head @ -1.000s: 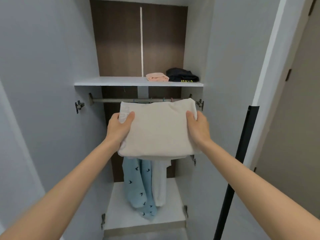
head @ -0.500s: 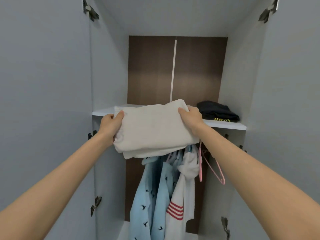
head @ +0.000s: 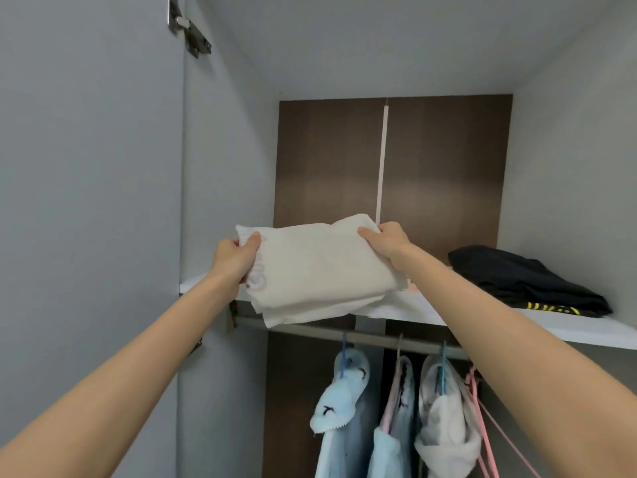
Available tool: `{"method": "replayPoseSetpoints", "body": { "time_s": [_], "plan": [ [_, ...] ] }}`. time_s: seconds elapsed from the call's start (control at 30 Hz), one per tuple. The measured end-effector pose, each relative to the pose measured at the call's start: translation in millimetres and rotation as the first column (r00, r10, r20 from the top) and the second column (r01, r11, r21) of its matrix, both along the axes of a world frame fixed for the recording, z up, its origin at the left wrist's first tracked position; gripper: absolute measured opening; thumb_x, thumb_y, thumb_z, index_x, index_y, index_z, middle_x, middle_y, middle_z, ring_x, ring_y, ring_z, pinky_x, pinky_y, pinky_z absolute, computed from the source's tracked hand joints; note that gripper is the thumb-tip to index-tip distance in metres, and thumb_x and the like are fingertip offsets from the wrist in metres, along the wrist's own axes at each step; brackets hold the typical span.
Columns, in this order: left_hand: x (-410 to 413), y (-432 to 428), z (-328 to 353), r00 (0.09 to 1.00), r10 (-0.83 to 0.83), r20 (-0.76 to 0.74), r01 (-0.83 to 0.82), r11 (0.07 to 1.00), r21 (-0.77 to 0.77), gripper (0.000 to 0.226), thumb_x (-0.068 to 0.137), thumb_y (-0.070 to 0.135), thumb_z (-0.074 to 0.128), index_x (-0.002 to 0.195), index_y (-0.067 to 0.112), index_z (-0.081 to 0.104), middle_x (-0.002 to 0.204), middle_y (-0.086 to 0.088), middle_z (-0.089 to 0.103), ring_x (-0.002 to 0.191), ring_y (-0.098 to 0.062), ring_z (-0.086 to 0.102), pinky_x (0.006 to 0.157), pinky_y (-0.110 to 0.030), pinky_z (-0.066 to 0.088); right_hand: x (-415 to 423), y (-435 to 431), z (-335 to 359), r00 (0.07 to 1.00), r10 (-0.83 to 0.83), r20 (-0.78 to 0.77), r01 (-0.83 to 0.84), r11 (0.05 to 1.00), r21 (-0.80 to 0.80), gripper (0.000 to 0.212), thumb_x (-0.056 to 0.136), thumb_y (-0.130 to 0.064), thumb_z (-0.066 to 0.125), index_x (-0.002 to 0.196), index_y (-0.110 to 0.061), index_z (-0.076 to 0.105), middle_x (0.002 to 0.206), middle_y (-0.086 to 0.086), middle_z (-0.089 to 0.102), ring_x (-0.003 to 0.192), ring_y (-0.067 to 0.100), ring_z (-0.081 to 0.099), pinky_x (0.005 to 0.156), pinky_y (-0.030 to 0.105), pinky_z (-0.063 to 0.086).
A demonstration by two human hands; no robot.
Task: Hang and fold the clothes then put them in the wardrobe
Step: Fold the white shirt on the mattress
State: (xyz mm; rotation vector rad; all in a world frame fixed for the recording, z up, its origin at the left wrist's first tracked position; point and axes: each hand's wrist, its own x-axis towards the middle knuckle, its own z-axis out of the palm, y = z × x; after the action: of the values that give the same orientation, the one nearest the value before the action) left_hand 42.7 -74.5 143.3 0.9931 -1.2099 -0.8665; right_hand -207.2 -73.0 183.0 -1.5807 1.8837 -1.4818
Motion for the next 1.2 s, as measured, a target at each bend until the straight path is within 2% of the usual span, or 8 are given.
{"method": "replayPoseSetpoints", "body": {
  "time_s": [0.13,0.23,0.4,0.53,0.7,0.83,1.03,1.2],
  "plan": [
    [-8.9,-49.8,-3.0,1.000,-0.007,-0.012,0.007,1.000,0.019,0.023,0.094,0.027,0.054,0.080,0.010,0.058,0.077,-0.004,0.063,0.064,-0.016,0.060,0.051,-0.024,0.044,-6.0,-53.5,-1.9,1.000,-0.011,0.028,0.010,0.999,0.032,0.040,0.091,-0.036,0.059,0.114,-0.004,0.059,0.116,0.011,0.061,0.094,0.024,0.055,0.081,0.031,0.043],
    [-15.1,-72.7,-14.3,0.997,-0.007,0.070,0.004,0.999,0.041,0.028,0.092,0.027,0.057,0.102,0.001,0.059,0.099,-0.014,0.066,0.089,-0.028,0.065,0.071,-0.034,0.054,-10.3,-80.1,-8.0,0.999,-0.049,-0.019,0.050,0.998,0.026,0.037,0.089,-0.038,0.061,0.109,-0.006,0.063,0.110,0.007,0.064,0.090,0.022,0.054,0.081,0.030,0.043],
    [-21.0,-81.4,-32.3,0.930,-0.012,0.368,0.021,1.000,-0.021,0.077,0.087,0.033,0.065,0.143,0.007,0.019,0.135,-0.016,0.044,0.122,-0.030,0.047,0.099,-0.035,0.039,-14.4,-106.2,-22.6,0.982,-0.114,-0.151,0.126,0.989,0.074,0.029,0.091,-0.034,0.058,0.112,-0.015,0.064,0.118,0.003,0.064,0.107,0.021,0.057,0.091,0.029,0.043],
    [-26.9,-75.7,-34.2,0.690,0.123,0.714,-0.135,0.990,-0.041,0.056,0.086,0.054,0.050,0.135,0.030,0.039,0.138,-0.013,0.026,0.132,-0.030,0.021,0.105,-0.042,0.026,-8.6,-108.4,-28.4,0.960,-0.085,-0.268,0.125,0.982,0.138,0.037,0.091,-0.026,0.056,0.127,-0.017,0.055,0.134,0.004,0.053,0.129,0.025,0.044,0.106,0.034,0.037],
    [-35.9,-62.6,-38.6,0.614,0.156,0.774,-0.139,0.986,-0.089,0.045,0.092,0.051,0.036,0.136,0.044,0.040,0.156,-0.005,-0.012,0.143,-0.024,-0.018,0.112,-0.054,-0.006,10.4,-84.7,-21.0,0.849,0.033,-0.527,0.030,0.993,0.110,0.023,0.093,-0.031,0.048,0.111,-0.025,0.062,0.127,0.000,0.057,0.129,0.027,0.037,0.105,0.038,0.031],
    [-51.1,-49.8,-38.2,0.503,0.151,0.851,-0.141,0.986,-0.092,0.049,0.096,0.044,0.022,0.145,0.041,0.028,0.159,-0.006,0.005,0.145,-0.022,-0.012,0.107,-0.059,-0.019,27.4,-46.7,-15.5,0.706,0.225,-0.671,-0.021,0.954,0.298,0.039,0.099,-0.040,0.039,0.121,-0.017,0.061,0.133,0.001,0.055,0.125,0.025,0.046,0.102,0.034,0.029],
    [-84.1,-30.5,-34.6,0.367,0.182,0.912,-0.219,0.970,-0.105,0.052,0.098,0.029,0.014,0.150,0.023,0.017,0.156,-0.022,0.005,0.144,-0.036,-0.010,0.108,-0.060,-0.015,15.8,-9.7,-25.7,0.743,0.299,-0.599,-0.092,0.932,0.352,0.039,0.099,-0.026,0.038,0.128,-0.005,0.056,0.129,0.012,0.057,0.086,0.022,0.058,0.070,0.028,0.050],
    [-103.9,-30.5,-29.6,0.345,0.112,0.932,-0.223,0.974,-0.035,0.052,0.099,0.025,0.015,0.149,0.009,0.016,0.151,-0.035,0.004,0.142,-0.043,-0.004,0.113,-0.051,-0.010,0.1,-12.5,-34.6,0.724,0.326,-0.608,-0.110,0.925,0.365,0.037,0.100,-0.011,0.031,0.126,0.001,0.056,0.134,0.013,0.055,0.123,0.028,0.048,0.097,0.030,0.038]
  ]
}}
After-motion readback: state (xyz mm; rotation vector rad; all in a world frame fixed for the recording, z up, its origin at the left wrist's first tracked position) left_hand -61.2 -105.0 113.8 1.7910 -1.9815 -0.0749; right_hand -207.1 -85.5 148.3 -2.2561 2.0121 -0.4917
